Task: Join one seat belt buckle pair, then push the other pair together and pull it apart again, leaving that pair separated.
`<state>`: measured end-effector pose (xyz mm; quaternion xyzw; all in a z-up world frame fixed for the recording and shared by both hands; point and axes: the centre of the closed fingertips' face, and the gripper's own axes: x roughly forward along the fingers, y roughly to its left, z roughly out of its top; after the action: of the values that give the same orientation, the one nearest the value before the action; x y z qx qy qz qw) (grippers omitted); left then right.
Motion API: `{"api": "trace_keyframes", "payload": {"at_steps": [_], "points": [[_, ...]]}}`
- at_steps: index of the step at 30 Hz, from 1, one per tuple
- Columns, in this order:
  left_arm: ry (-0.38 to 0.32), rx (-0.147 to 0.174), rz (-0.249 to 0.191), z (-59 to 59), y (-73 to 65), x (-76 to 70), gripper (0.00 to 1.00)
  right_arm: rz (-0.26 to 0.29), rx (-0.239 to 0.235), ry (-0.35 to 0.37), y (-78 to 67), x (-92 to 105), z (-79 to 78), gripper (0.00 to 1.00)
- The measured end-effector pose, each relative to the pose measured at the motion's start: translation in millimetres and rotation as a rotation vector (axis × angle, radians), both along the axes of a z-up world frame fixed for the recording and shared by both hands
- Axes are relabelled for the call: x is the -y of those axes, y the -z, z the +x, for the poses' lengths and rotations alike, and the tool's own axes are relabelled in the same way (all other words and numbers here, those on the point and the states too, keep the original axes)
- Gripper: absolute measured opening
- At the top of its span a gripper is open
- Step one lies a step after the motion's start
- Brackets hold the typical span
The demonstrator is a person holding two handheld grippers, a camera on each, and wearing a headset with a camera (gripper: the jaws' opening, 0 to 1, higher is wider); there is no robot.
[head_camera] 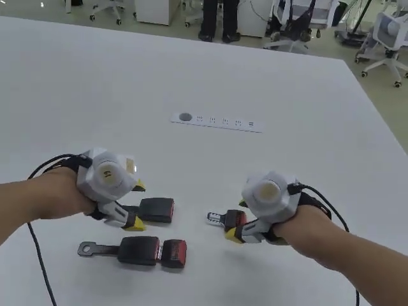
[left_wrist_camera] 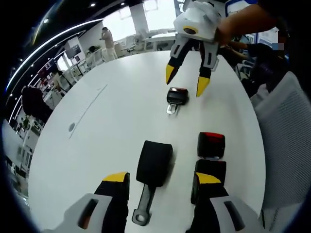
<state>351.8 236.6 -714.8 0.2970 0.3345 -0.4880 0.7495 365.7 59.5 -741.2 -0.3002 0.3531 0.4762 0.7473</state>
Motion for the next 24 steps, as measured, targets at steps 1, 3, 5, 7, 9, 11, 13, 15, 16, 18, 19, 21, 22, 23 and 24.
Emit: {"api": "trace_keyframes", "payload": {"at_steps": [1,3,5,7,9,11,13,15,16,18,19,21,22,23,24], "points": [[-0.019,0.006,-0.002,-3.3,-2.6,-4.4,0.57,0.016,0.003,0.021,-6.6,1.7,-6.9,0.43],[-0.047,0.01,0.003,-10.8,2.7,-14.9,0.58,0.029,0.0,0.046,-8.7,5.3,-16.3,0.45],[-0.07,0.015,-0.001,-22.8,0.3,-22.0,0.62,0.021,0.014,0.042,-8.0,8.6,-25.8,0.48],[-0.085,0.017,0.001,-30.5,2.0,-33.8,0.65,0.038,0.006,0.066,-8.5,12.1,-33.9,0.52],[-0.105,0.022,-0.004,-41.0,-2.5,-37.6,0.67,0.057,0.019,0.091,-12.6,14.7,-42.7,0.52],[-0.141,0.027,-0.016,-44.9,-5.5,-50.4,0.7,0.079,0.027,0.131,-16.1,17.8,-47.8,0.54],[-0.176,0.018,-0.035,-55.6,-9.0,-53.6,0.71,0.102,0.02,0.157,-19.3,21.4,-56.9,0.57],[-0.196,0.029,-0.045,-62.1,-7.5,-62.7,0.74,0.118,0.026,0.178,-22.1,25.8,-64.1,0.6],[-0.208,0.027,-0.049,-65.3,-5.4,-66.1,0.76,0.131,0.028,0.191,-25.3,28.1,-68.3,0.61],[-0.234,0.029,-0.055,-72.5,-7.2,-68.9,0.78,0.151,0.023,0.206,-30.0,30.0,-74.9,0.63],[-0.246,0.033,-0.06,-75.6,-8.4,-71.7,0.8,0.161,0.022,0.216,-30.4,31.3,-78.0,0.65],[-0.271,0.037,-0.066,-79.0,-9.8,-76.5,0.83,0.174,0.019,0.228,-30.9,32.1,-83.7,0.7],[-0.288,0.041,-0.074,-83.1,-13.3,-75.3,0.85,0.18,0.015,0.232,-30.8,32.0,-86.2,0.73],[-0.301,0.039,-0.079,-84.9,-13.4,-77.4,0.86,0.186,0.01,0.234,-31.4,31.3,-89.1,0.74],[-0.315,0.031,-0.083,-88.4,-11.8,-83.6,0.87,0.184,0.011,0.235,-30.7,31.6,-93.0,0.74]]}}
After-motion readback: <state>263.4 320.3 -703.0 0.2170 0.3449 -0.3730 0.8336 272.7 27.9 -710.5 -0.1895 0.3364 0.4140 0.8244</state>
